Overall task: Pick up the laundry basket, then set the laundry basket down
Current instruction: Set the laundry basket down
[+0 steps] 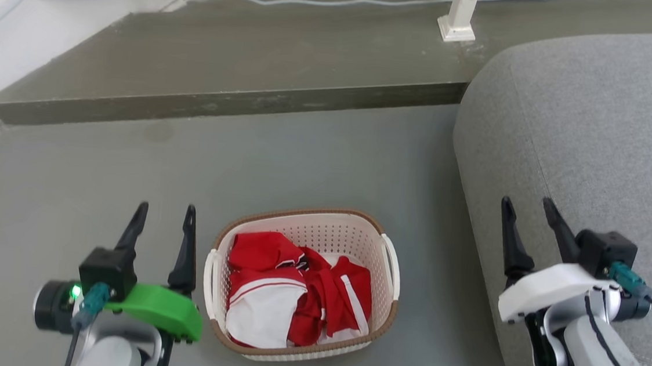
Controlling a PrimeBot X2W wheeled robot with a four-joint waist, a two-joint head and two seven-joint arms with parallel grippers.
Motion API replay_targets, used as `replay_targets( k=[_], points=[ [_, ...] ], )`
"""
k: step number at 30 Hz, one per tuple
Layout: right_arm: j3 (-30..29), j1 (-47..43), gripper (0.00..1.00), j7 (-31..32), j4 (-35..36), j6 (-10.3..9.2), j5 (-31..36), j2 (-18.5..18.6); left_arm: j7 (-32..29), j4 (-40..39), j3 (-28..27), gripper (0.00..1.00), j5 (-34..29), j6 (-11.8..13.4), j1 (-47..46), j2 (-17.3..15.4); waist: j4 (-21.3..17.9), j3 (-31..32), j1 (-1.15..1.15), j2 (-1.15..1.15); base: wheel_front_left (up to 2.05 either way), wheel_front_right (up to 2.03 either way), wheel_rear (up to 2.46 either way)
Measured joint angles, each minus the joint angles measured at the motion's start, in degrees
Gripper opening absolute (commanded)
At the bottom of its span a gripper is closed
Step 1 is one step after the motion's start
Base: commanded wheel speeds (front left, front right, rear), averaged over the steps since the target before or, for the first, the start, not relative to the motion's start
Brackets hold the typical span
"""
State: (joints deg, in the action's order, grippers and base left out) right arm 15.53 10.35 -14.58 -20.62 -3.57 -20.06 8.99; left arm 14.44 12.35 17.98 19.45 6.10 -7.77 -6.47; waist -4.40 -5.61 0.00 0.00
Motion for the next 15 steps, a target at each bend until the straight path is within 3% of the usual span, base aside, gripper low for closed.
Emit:
replay_targets(
  k=[15],
  points=[
    [0.57,-3.80,1.00,0.00,1.66,0.00,0.96,-0.10,-0.01,-2.48,-0.48,1.00,-0.30,0.41,6.05,0.29,0.87,1.92,0.00,0.00,0.00,0.00,0.00]
  ],
)
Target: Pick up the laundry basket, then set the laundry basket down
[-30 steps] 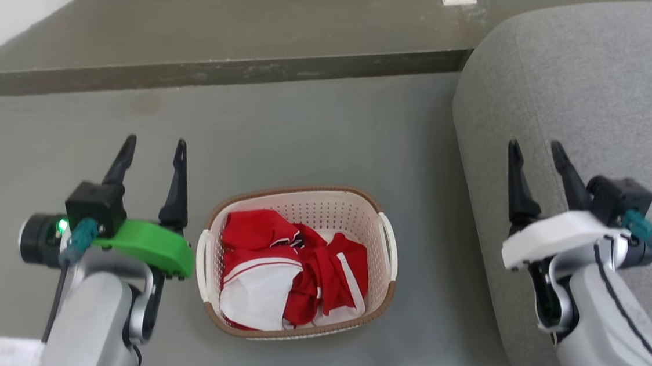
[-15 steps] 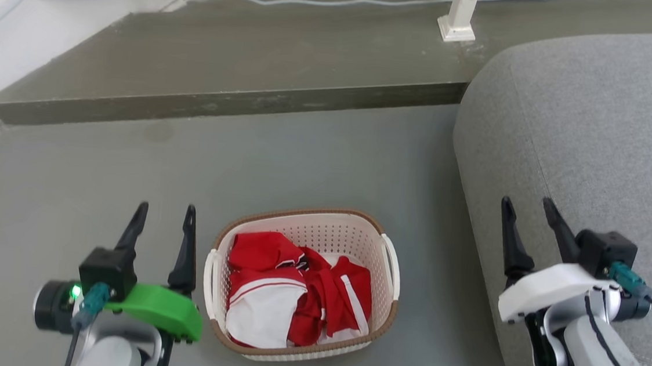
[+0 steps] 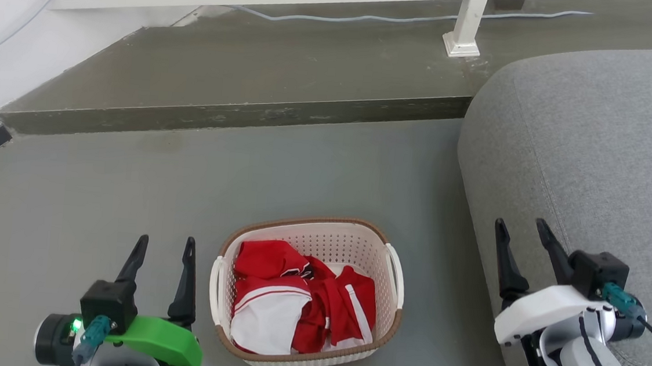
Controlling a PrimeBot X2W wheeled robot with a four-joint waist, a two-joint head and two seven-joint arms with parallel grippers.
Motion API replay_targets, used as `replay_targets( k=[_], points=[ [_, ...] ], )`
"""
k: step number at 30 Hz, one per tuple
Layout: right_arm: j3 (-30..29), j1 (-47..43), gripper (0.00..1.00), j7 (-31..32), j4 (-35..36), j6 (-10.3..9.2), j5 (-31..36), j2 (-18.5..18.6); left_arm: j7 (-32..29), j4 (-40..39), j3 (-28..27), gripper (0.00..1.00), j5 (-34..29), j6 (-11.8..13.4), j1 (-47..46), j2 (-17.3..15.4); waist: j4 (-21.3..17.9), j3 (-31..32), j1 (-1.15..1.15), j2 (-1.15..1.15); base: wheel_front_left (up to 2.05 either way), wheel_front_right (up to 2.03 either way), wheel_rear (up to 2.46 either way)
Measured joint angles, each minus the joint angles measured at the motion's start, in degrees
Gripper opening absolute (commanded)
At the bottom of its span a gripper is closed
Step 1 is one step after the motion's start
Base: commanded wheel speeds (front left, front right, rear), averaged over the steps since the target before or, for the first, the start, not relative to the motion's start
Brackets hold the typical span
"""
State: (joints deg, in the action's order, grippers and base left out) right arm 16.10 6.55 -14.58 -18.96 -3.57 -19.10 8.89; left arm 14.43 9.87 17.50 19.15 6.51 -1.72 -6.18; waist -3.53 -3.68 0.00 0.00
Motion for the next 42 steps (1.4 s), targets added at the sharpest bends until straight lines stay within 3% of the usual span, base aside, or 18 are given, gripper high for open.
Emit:
replay_targets(
  k=[23,24,32,42],
  points=[
    [-0.27,-2.37,1.00,0.00,0.46,-0.08,1.09,0.13,-0.02,-2.98,0.80,1.00,-2.27,0.13,2.07,0.08,0.67,0.50,0.00,0.00,0.00,0.00,0.00],
    [-0.29,-2.37,0.00,0.00,0.47,-0.08,1.09,0.16,-0.02,-3.02,0.79,0.00,-2.29,0.13,2.08,0.08,0.71,0.48,0.00,0.00,0.00,0.00,0.00],
    [-0.52,-4.35,0.00,0.10,-1.38,0.11,0.29,-0.97,-0.27,-1.12,1.27,0.00,-1.37,-0.01,3.19,0.37,0.79,0.50,0.00,0.00,0.00,0.00,0.00],
    [-2.66,-4.33,0.00,2.13,-1.20,1.05,-7.25,-1.49,-0.74,-2.02,0.79,0.00,6.13,-1.20,4.16,0.89,1.15,0.86,0.00,0.00,0.00,0.00,0.00]
  ],
)
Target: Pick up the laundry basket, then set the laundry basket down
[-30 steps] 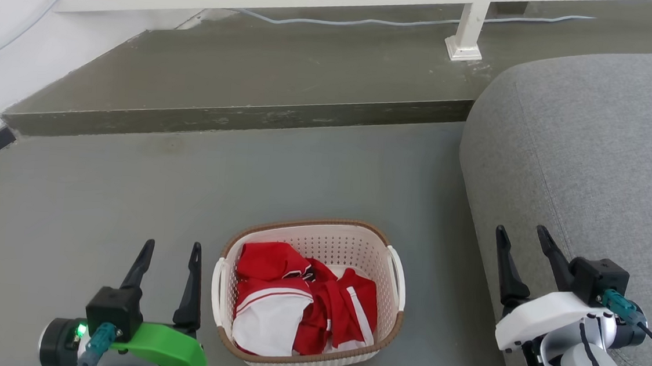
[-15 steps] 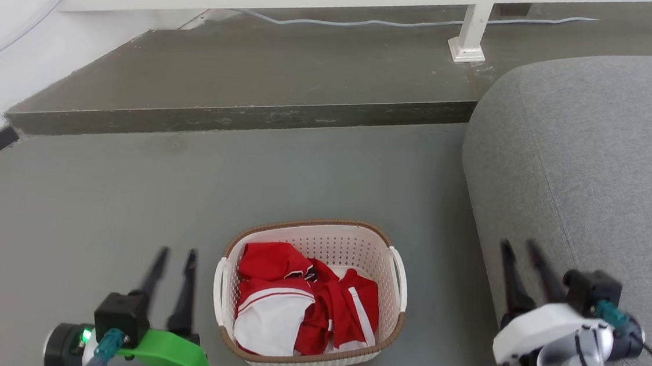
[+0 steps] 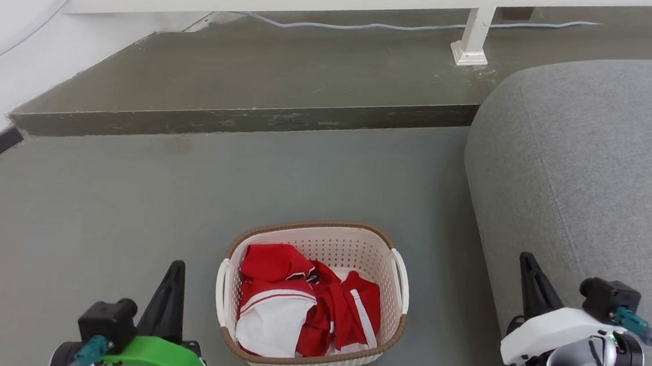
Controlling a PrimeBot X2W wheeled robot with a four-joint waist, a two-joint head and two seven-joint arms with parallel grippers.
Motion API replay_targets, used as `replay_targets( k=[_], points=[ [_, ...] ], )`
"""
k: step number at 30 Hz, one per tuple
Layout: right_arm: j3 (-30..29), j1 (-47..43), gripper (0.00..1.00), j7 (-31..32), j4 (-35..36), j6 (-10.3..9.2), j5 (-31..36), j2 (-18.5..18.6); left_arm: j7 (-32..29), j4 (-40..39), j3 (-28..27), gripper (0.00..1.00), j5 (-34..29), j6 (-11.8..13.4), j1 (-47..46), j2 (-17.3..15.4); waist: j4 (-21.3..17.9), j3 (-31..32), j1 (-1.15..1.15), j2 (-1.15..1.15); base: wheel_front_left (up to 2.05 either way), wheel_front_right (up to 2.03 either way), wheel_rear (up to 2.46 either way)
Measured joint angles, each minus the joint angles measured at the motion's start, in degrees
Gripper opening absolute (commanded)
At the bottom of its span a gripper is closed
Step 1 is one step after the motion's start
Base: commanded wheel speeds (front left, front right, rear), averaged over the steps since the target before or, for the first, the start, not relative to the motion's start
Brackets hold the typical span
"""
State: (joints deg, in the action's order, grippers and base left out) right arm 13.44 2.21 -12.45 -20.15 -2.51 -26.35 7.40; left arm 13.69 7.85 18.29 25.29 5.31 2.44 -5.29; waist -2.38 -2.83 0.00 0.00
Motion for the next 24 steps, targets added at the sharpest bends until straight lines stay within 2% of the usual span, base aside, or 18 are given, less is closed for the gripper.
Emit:
replay_targets(
  k=[5,24],
  points=[
    [-0.92,0.01,0.00,1.00,0.29,0.49,-5.26,-0.22,-1.08,-0.08,-1.58,0.00,5.45,-0.62,-0.01,0.23,0.12,0.13,0.00,0.00,0.00,0.00,0.00],
    [-5.31,0.04,0.00,5.01,1.09,2.49,-17.75,-1.26,-4.47,0.56,-5.26,0.00,19.50,-2.47,-0.10,0.27,0.56,0.65,0.00,0.00,0.00,0.00,0.00]
  ],
)
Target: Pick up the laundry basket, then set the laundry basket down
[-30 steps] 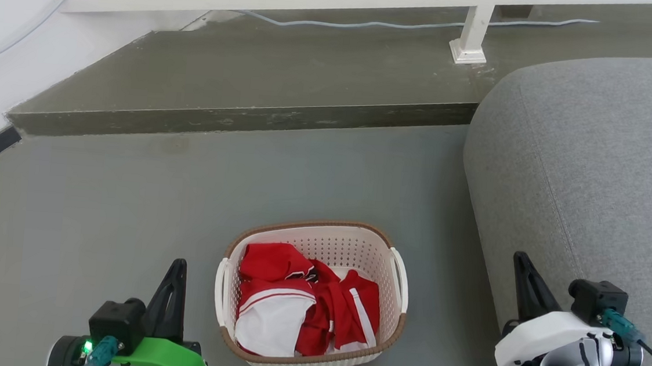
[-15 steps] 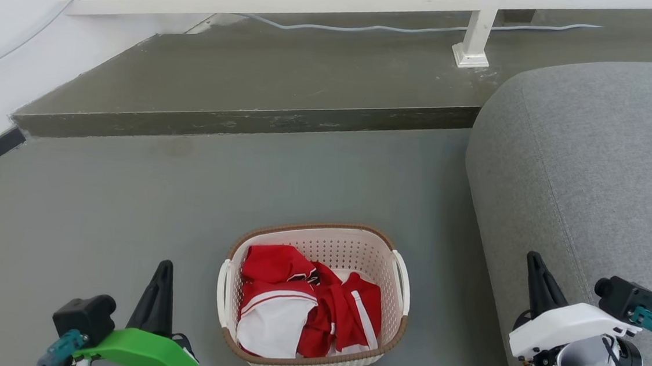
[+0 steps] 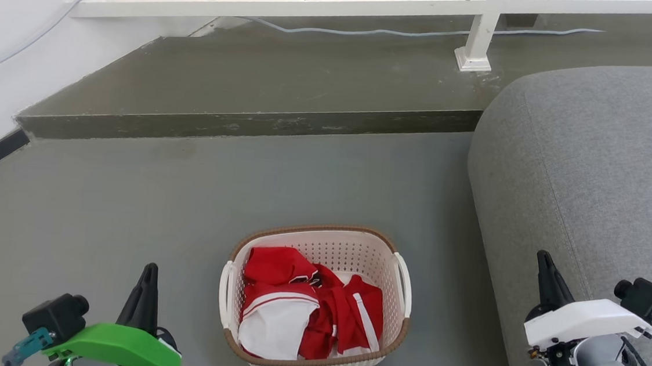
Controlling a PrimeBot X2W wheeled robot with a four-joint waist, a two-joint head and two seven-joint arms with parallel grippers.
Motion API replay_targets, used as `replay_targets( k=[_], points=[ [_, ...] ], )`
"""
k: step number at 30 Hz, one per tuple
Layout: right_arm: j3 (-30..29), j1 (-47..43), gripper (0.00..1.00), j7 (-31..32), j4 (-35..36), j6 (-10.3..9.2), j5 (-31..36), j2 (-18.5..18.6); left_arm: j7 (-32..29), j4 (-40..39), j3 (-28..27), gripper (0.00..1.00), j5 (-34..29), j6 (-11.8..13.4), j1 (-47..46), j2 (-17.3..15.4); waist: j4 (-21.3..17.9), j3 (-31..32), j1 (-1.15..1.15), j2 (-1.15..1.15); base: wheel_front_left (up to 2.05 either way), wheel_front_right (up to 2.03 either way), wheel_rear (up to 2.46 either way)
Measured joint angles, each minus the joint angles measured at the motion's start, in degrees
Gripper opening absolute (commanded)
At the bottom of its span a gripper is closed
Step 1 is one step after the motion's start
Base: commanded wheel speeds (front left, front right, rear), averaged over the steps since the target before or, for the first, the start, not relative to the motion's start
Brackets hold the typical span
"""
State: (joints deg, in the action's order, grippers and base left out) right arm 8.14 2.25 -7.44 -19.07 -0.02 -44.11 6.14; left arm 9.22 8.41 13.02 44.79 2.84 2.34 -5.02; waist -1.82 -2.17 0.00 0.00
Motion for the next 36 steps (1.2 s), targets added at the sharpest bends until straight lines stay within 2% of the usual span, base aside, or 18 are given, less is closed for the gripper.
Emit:
replay_targets(
  k=[36],
  points=[
    [-8.33,0.77,0.00,7.35,1.27,3.61,-26.22,-1.96,-6.22,3.13,-6.45,0.00,27.93,-4.68,-2.08,-0.31,0.98,1.09,0.00,0.00,0.00,0.00,0.00]
  ],
)
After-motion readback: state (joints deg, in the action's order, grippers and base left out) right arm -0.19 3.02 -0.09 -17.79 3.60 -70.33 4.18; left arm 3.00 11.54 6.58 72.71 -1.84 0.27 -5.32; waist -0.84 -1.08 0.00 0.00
